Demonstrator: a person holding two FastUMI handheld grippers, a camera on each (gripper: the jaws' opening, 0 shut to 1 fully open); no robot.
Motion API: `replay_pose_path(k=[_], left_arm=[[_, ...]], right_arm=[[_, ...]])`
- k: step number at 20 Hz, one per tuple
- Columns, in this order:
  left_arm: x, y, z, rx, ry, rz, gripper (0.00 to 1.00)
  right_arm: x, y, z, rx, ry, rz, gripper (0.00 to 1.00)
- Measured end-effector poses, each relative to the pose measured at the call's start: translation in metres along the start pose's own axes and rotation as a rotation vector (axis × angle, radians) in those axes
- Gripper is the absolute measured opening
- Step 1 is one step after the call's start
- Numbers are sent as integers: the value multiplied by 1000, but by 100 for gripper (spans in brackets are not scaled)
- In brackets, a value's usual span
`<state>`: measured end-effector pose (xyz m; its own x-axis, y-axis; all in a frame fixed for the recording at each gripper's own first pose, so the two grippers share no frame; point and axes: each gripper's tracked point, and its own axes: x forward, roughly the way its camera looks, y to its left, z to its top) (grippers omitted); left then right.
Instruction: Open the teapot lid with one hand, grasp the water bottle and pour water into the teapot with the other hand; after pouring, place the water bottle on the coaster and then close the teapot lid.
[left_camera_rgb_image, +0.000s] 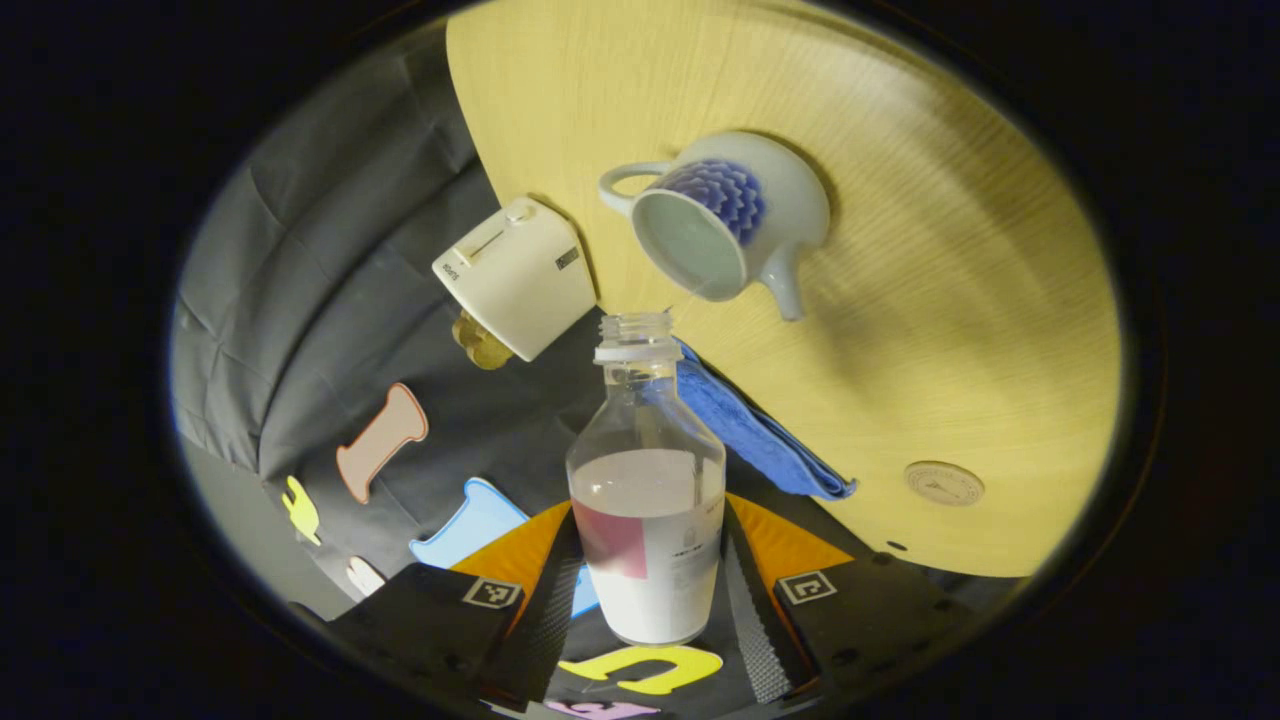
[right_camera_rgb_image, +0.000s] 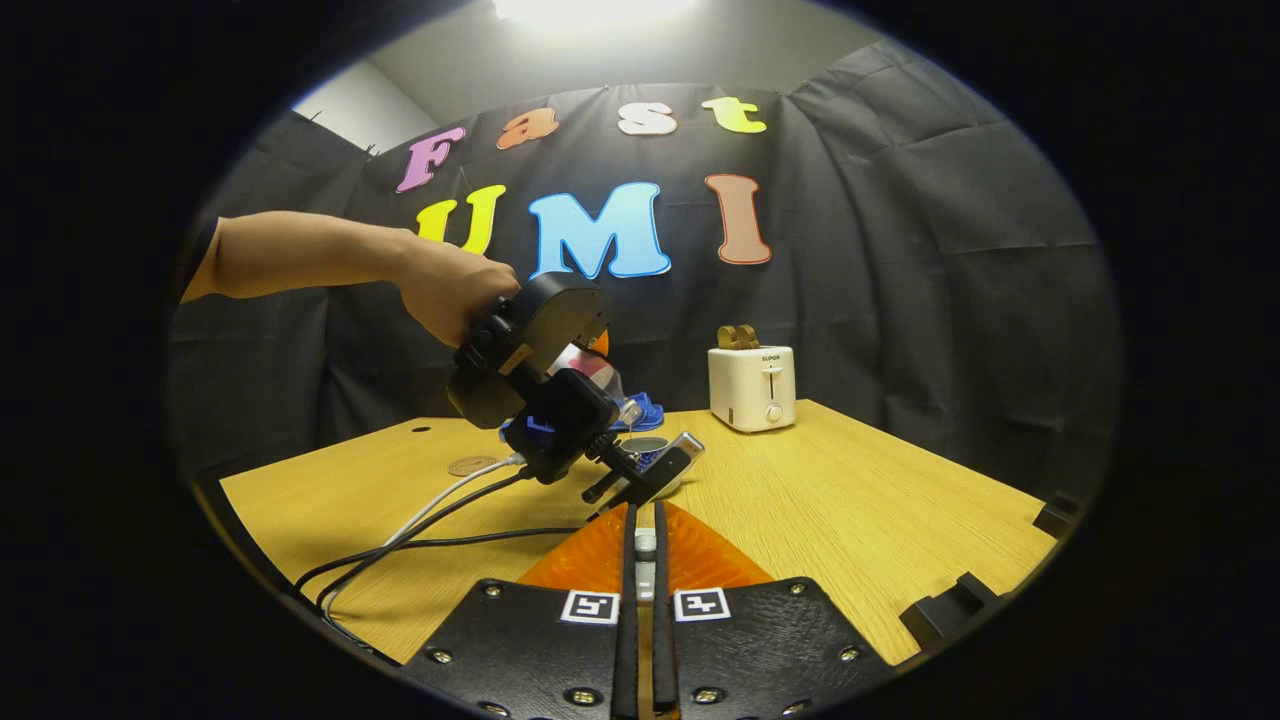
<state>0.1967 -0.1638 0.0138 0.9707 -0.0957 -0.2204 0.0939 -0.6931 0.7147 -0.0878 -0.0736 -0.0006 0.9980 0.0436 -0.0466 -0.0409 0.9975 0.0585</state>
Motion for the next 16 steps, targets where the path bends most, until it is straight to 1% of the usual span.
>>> replay_pose_path(k=[4,5,6,7,8,11,12,14,16], left_arm=[[-1,0,1,-6,-6,0,85],[-1,0,2,-14,-12,3,78],[-1,-1,3,-30,-21,5,85],[-1,-3,3,-54,-28,5,85],[0,-4,4,-82,-37,3,85],[2,-5,6,-176,-54,45,84],[3,-7,6,-220,-69,50,85],[3,-10,8,-321,-96,37,85],[2,-15,5,-418,-107,49,85]], right_arm=[[0,-1,-1,-2,6,-4,6],[1,-2,-1,0,7,-5,6],[0,-2,-2,2,8,-8,6],[1,-3,-1,2,7,-12,6],[1,-4,-1,2,6,-15,6],[-1,-4,0,0,2,-17,6],[-1,-4,1,-2,-2,-17,6],[0,-3,3,-4,-3,-18,6],[0,-3,6,-4,-11,-20,6]])
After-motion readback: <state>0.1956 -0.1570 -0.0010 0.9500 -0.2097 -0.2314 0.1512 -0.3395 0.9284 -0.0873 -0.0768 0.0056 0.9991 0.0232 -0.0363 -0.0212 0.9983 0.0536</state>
